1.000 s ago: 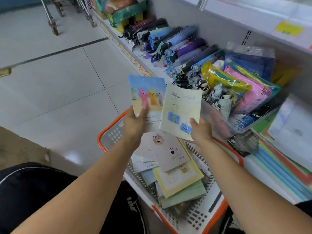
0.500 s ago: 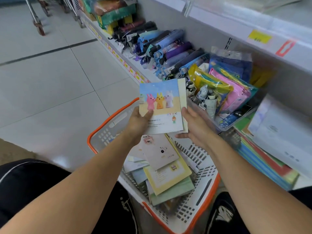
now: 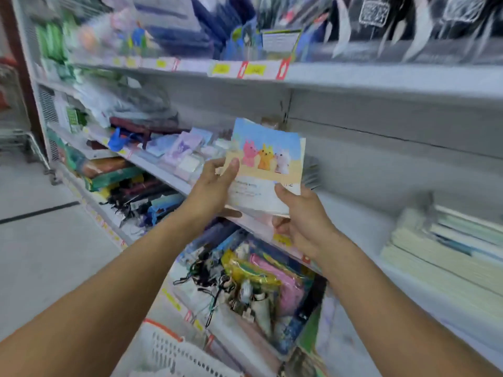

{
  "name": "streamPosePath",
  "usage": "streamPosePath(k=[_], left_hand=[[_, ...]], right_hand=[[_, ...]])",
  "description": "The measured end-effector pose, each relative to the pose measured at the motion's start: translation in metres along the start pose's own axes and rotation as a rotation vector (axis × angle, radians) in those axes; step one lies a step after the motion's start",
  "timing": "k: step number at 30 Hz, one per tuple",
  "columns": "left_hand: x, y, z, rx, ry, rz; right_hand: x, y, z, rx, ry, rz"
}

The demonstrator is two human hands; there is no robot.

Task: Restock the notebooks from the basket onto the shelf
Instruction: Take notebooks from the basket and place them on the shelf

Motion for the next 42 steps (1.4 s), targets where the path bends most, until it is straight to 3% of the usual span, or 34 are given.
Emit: streamPosePath(k=[5, 9, 11, 15, 18, 28, 30, 31, 33, 34, 36, 38, 40, 42], left_hand=[[-0.016, -0.002, 0.027, 0.153, 0.016, -0.014], [-0.003, -0.021, 0.03, 0.226, 0.043, -0.016], [0.005, -0.029, 0.033, 0.237, 0.038, 0.017], [0.02, -0.048, 0.039, 0.265, 0.041, 0.069], [0.026, -0.065, 0.042, 0.282, 0.042, 0.086], [0.034, -0.103, 0.022, 0.339, 0.03, 0.111], [0.045, -0.121, 0.0, 0.381, 0.059, 0.113], [0.053, -0.135, -0.02, 0.422, 0.088, 0.109], [0.074, -0.173, -0.073, 0.51, 0.154, 0.117], [0.085, -0.197, -0.106, 0.573, 0.187, 0.136], [0.107, -0.246, -0.187, 0.72, 0.224, 0.199], [0.132, -0.287, -0.273, 0.862, 0.267, 0.25], [0.152, -0.314, -0.35, 0.997, 0.284, 0.318], [0.166, -0.331, -0.395, 1.087, 0.277, 0.394]], right_hand=[[0.044, -0.047, 0.081, -0.158, 0.125, 0.317], [0.044, -0.06, 0.143, -0.206, 0.104, 0.271], [0.05, -0.059, 0.164, -0.228, 0.137, 0.123], [0.077, -0.068, 0.191, -0.121, 0.339, -0.628], [0.079, -0.073, 0.198, -0.014, 0.4, -0.953], [0.065, -0.079, 0.182, 0.003, 0.566, -1.173], [0.055, -0.083, 0.138, 0.148, 0.769, -1.185], [0.038, -0.08, 0.106, 0.332, 0.831, -1.127], [-0.015, -0.042, 0.046, 0.729, 0.653, -0.874], [-0.041, -0.003, 0.025, 0.779, 0.464, -0.791], [-0.079, 0.112, 0.009, 0.541, 0.107, -0.811], [-0.092, 0.251, -0.003, 0.083, -0.192, -0.915], [-0.069, 0.371, -0.022, -0.335, -0.284, -0.982], [-0.031, 0.445, -0.041, -0.57, -0.212, -0.973]])
Point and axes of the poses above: each hand's wrist, its own z-axis towards the middle knuckle, its own x-axis out of the back of the hand, y = z × x, the point moved 10 cm from there along z, towards the middle knuckle, and after that the axes turned 11 degrees about -x, right-handed, at the moved point
